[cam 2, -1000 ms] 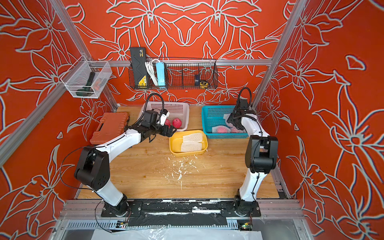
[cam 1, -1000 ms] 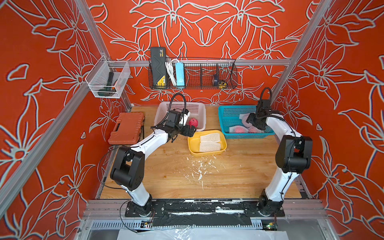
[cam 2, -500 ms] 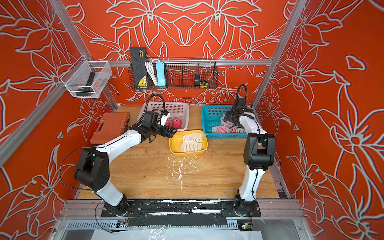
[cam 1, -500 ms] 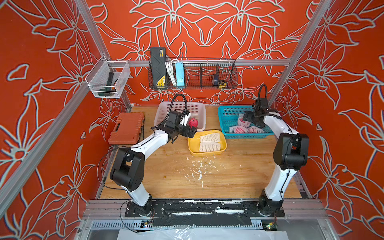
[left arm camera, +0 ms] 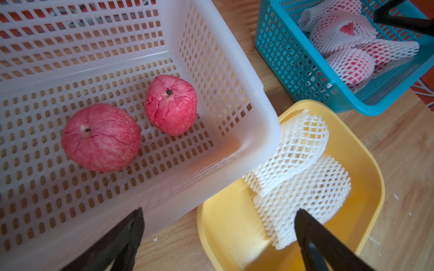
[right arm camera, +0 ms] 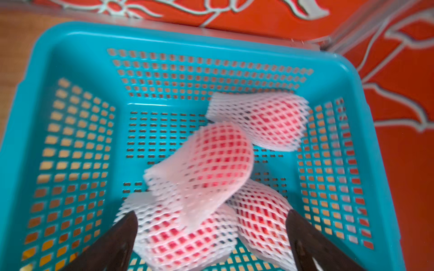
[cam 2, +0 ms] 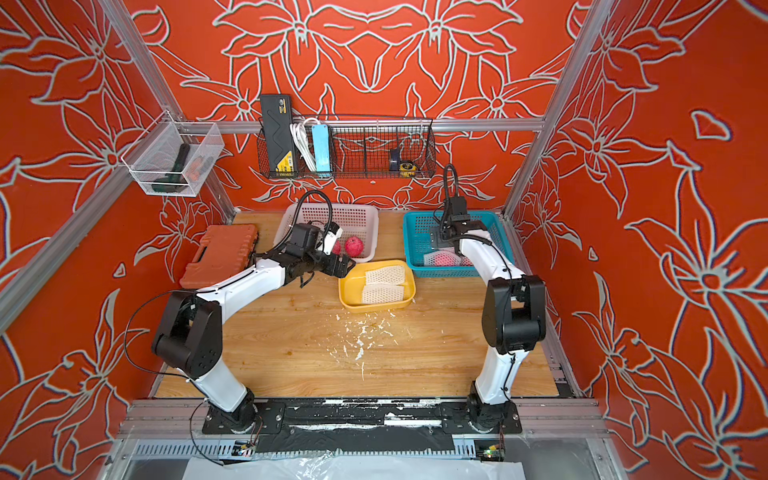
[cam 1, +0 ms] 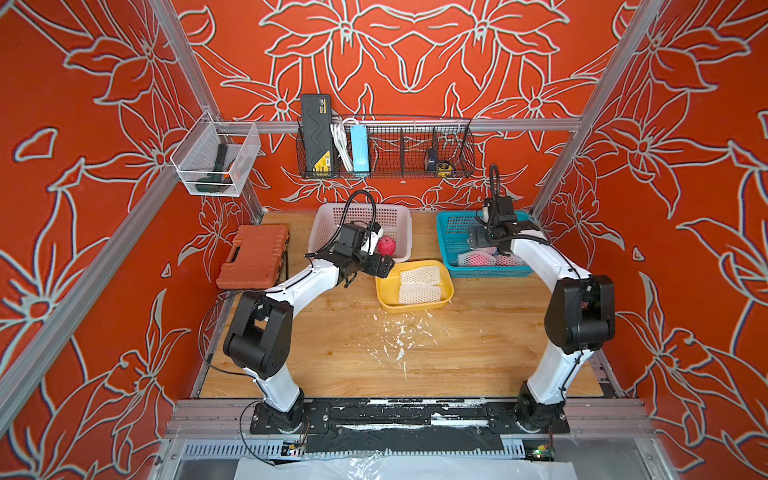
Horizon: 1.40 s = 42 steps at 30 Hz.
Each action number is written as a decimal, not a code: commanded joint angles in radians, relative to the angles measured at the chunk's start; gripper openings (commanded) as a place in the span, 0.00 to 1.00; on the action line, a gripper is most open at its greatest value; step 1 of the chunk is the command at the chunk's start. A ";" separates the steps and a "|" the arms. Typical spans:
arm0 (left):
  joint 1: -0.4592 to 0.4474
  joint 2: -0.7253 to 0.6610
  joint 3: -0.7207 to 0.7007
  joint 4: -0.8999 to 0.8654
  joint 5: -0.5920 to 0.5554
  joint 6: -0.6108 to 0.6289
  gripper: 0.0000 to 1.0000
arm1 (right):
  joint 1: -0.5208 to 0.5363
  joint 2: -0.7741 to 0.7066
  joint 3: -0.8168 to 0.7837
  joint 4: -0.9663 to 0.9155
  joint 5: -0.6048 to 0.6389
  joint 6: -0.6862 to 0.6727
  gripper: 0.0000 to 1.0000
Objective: Remove foam nets from apples
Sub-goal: Pick up the apple from the basket.
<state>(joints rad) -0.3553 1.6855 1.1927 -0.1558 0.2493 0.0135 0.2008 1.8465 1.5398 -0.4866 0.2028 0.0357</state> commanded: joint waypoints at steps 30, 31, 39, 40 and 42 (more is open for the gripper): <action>-0.005 0.052 0.008 -0.018 0.012 0.028 0.98 | 0.014 0.435 0.453 -0.352 0.346 -0.010 0.99; -0.005 0.053 0.009 -0.018 0.014 0.029 0.98 | 0.009 0.433 0.452 -0.353 0.344 -0.006 0.99; -0.005 0.050 0.008 -0.018 0.009 0.029 0.98 | -0.044 0.474 0.485 -0.388 0.229 0.048 0.96; -0.005 0.049 0.010 -0.019 0.007 0.029 0.98 | -0.049 0.479 0.491 -0.396 0.216 0.061 0.96; -0.005 0.050 0.011 -0.021 0.006 0.029 0.98 | -0.062 0.488 0.496 -0.402 0.166 0.071 0.93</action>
<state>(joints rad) -0.3553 1.7123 1.1931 -0.1360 0.2481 0.0387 0.1623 2.2997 2.0068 -0.8505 0.4343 0.0628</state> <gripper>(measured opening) 0.984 0.935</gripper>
